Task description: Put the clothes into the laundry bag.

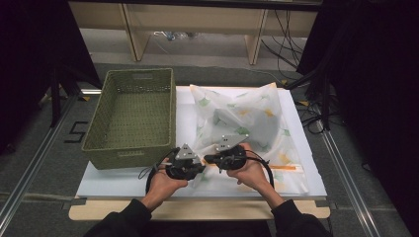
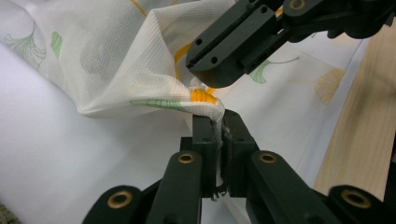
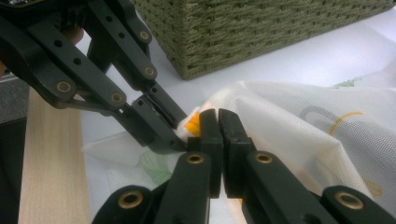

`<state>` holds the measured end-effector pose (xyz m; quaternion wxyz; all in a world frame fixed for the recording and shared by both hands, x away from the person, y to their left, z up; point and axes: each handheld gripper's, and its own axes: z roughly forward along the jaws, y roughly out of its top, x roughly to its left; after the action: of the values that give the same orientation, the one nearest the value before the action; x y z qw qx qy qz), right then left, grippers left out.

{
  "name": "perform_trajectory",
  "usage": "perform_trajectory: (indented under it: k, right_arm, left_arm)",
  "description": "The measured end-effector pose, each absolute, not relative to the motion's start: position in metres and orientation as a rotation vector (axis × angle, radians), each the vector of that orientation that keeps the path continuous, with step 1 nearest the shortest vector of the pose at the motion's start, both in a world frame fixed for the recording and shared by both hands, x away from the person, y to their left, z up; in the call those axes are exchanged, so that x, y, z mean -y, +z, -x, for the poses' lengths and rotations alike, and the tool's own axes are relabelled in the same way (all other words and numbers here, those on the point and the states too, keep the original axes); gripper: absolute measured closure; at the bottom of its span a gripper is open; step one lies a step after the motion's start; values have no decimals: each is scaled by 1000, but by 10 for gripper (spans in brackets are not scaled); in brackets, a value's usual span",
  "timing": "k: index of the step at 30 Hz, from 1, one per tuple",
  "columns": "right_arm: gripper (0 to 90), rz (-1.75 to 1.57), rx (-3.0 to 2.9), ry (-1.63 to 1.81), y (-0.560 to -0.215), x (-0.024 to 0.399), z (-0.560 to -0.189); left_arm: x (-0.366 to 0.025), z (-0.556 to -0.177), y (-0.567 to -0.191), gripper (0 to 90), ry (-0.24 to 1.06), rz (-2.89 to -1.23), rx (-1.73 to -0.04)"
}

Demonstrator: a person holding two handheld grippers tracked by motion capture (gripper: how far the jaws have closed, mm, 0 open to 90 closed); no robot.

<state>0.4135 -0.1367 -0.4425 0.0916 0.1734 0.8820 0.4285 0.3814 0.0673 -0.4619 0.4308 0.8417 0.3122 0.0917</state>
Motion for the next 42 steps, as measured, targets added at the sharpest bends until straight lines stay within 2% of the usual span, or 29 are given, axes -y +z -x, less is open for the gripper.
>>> perform_trajectory:
  k: [3, 8, 10, 12, 14, 26, 42]
  right_arm:
    - [900, -519, -2614, 1254, -442, 135, -412]
    - [900, -522, -2633, 1248, -446, 132, -413]
    - [900, -539, -2631, 1247, -446, 132, -412]
    - [900, -548, -2626, 1241, -447, 132, -412]
    - [900, -578, -2628, 1251, -448, 132, -412]
    - [900, -658, -2621, 1288, -450, 135, -415]
    - [900, -718, -2619, 1241, -455, 140, -415]
  left_arm:
    - [-68, -383, -464, 723, 171, -2037, -870]
    - [-68, -384, -465, 660, 159, -1987, -929]
    - [-70, -384, -464, 703, 194, -2010, -914]
    - [-72, -384, -463, 803, 202, -2016, -905]
    - [-72, -384, -463, 820, 216, -2016, -904]
    - [-73, -382, -462, 857, 217, -2028, -870]
    - [-79, -374, -456, 859, 232, -2036, -848]
